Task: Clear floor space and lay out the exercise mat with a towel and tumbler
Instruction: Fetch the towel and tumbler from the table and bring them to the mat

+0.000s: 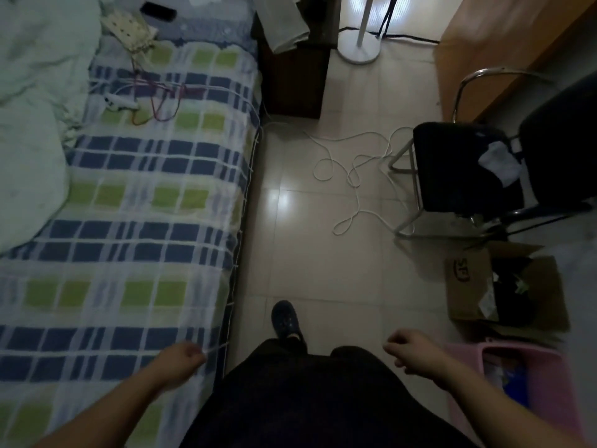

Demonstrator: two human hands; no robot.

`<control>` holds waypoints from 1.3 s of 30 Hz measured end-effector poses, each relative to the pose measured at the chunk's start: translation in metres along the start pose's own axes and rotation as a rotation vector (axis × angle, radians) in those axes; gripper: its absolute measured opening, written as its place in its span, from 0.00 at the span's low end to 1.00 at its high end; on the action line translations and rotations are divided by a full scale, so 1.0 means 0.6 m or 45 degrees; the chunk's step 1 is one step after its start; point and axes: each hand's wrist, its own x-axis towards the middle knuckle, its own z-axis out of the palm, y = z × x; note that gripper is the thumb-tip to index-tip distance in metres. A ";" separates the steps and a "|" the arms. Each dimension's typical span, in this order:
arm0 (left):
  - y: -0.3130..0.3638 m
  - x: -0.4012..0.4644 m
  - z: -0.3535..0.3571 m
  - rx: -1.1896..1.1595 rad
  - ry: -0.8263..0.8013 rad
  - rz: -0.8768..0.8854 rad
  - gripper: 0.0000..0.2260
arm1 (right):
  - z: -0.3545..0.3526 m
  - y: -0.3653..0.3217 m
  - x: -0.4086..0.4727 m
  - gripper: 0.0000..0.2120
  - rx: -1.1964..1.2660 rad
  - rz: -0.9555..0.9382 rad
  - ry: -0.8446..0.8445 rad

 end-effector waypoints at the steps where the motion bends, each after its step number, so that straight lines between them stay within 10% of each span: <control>1: 0.021 0.020 -0.043 0.023 0.013 0.014 0.09 | -0.017 -0.015 0.011 0.07 0.029 0.008 0.038; 8: 0.235 0.125 -0.274 -0.203 0.229 0.111 0.13 | -0.119 -0.079 0.082 0.07 0.242 0.187 0.084; 23: 0.642 0.280 -0.444 0.055 -0.018 0.217 0.12 | -0.424 -0.399 0.356 0.08 -0.042 0.106 -0.094; 39: 0.677 0.479 -0.715 -0.347 -0.028 -0.130 0.12 | -0.690 -0.937 0.578 0.07 0.150 -0.153 -0.011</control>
